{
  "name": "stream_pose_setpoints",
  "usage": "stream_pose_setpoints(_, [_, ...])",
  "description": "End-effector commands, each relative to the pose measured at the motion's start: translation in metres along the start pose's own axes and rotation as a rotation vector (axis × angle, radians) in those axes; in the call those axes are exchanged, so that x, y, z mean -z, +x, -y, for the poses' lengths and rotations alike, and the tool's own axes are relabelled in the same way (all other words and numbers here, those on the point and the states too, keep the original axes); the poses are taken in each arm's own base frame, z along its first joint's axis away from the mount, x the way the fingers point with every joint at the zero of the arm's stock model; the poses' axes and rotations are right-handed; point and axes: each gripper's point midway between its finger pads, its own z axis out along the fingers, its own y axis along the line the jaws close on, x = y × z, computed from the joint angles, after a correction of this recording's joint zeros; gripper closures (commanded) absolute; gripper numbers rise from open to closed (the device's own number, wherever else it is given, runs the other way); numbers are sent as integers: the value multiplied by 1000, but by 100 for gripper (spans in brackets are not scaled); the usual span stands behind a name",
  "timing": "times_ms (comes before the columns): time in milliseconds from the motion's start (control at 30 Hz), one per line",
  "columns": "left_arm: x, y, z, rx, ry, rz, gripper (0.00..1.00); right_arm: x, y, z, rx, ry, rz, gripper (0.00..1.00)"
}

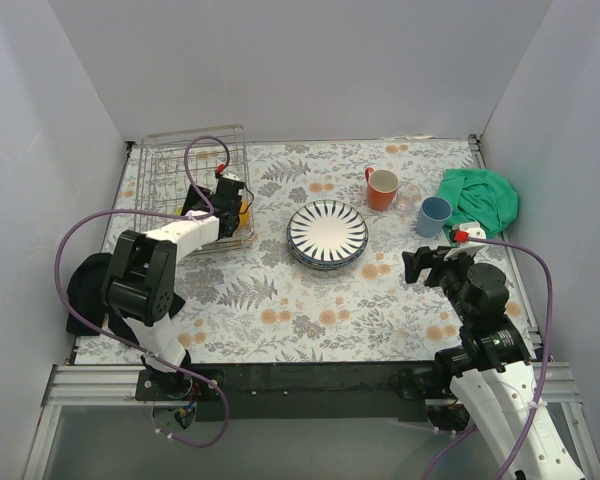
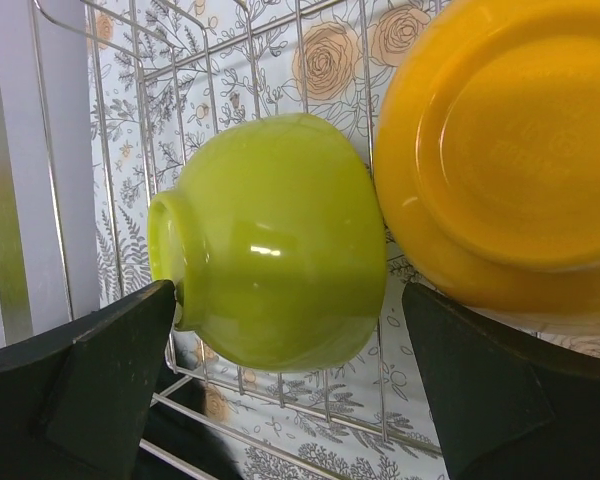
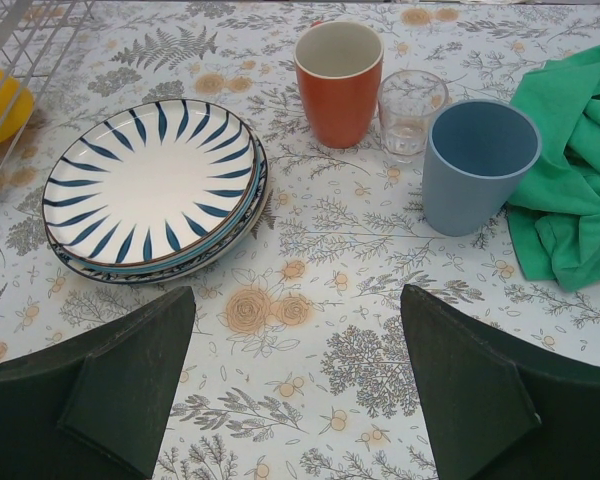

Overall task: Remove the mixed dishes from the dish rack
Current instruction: Pick up the bowl from the dish rack.

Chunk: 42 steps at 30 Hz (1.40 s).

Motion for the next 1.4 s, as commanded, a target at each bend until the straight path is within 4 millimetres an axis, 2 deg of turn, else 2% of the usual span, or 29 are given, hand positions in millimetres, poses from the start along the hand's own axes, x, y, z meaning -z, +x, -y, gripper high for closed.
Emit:
stream_pose_setpoints(0, [-1, -10, -8, -18, -62, 41, 2, -2, -13, -3, 7, -13, 54, 8])
stream_pose_setpoints(133, [-5, -9, -8, -25, -82, 36, 2, -3, -12, -3, 7, -15, 51, 9])
stream_pose_setpoints(233, [-5, -10, -9, -31, -94, 37, 6, -3, -12, -3, 8, -16, 49, 8])
stream_pose_setpoints(267, [-4, -10, -8, -32, -96, 39, 13, -3, -12, -3, 9, -16, 47, 9])
stream_pose_setpoints(400, [6, -18, -13, -26, -98, 67, 29, -4, -11, -3, 9, -14, 45, 8])
stream_pose_setpoints(500, [11, -19, -16, -25, -104, 75, 38, -4, -11, -2, 7, -12, 43, 9])
stream_pose_setpoints(733, [30, -29, -25, -16, -111, 108, 52, -5, -9, -1, 10, -5, 36, 9])
stream_pose_setpoints(867, [40, -33, -37, 21, -136, 126, 60, -6, -9, 0, 10, 3, 34, 9])
stream_pose_setpoints(967, [47, -39, -46, 51, -152, 143, 62, -6, -9, 0, 15, -1, 29, 9])
stream_pose_setpoints(1133, [70, -55, -64, 158, -132, 210, 66, -7, -9, -5, 31, -29, 20, 9])
stream_pose_setpoints(1300, [91, -70, -66, 264, -35, 269, 67, -9, -12, -13, 51, -75, 19, 9])
stream_pose_setpoints(1367, [100, -76, -66, 309, 18, 293, 67, -9, -11, -23, 50, -136, 11, 9])
